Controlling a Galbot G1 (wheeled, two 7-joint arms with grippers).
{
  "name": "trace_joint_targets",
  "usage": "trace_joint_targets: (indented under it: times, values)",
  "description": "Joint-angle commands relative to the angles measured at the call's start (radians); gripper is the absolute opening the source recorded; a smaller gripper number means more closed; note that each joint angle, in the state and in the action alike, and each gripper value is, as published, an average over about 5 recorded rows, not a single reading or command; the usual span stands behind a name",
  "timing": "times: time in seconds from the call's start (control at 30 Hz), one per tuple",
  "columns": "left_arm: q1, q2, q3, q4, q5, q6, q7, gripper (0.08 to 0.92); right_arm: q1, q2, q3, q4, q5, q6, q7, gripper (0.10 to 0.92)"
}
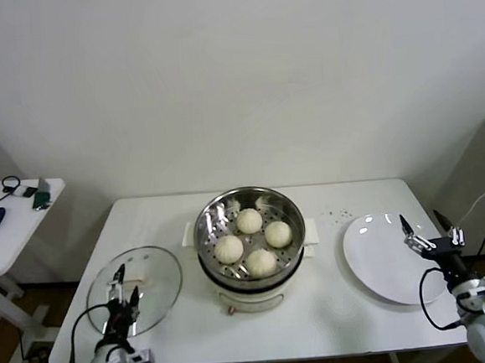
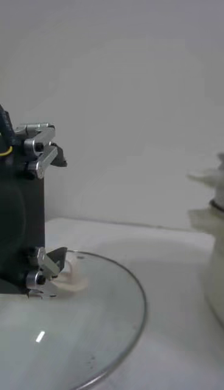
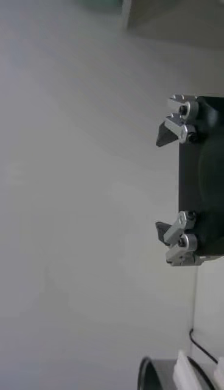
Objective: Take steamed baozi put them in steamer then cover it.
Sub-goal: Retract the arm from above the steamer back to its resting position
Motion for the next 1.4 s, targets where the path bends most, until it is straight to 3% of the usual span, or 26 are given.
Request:
trace_joint_targets:
  times: [0.03, 0.43, 0.97, 1.07, 1.4]
  values:
    - [-0.130, -0.033, -0.004, 0.227, 0.158, -0.009, -0.075, 0.823, -0.044, 0.073, 0.056, 0.003, -0.048, 0.007, 0.000, 0.823]
    - [-0.222, -0.041, -0.001, 0.362, 0.162, -0.037, -0.119, 0.823, -0.045, 0.086, 0.069, 0.000, -0.091, 0.018, -0.002, 0.823]
    - [-0.283, -0.025, 0.013, 0.396, 0.102, -0.061, -0.150, 0.818, -0.052, 0.109, 0.062, -0.016, -0.156, 0.038, -0.015, 0.823]
    - [-0.282, -0.025, 0.010, 0.404, 0.097, -0.066, -0.150, 0.771, -0.053, 0.116, 0.061, -0.019, -0.167, 0.042, -0.019, 0.823]
    - [-0.261, -0.025, 0.015, 0.406, 0.086, -0.082, -0.150, 0.481, -0.051, 0.126, 0.065, -0.032, -0.184, 0.049, -0.025, 0.823]
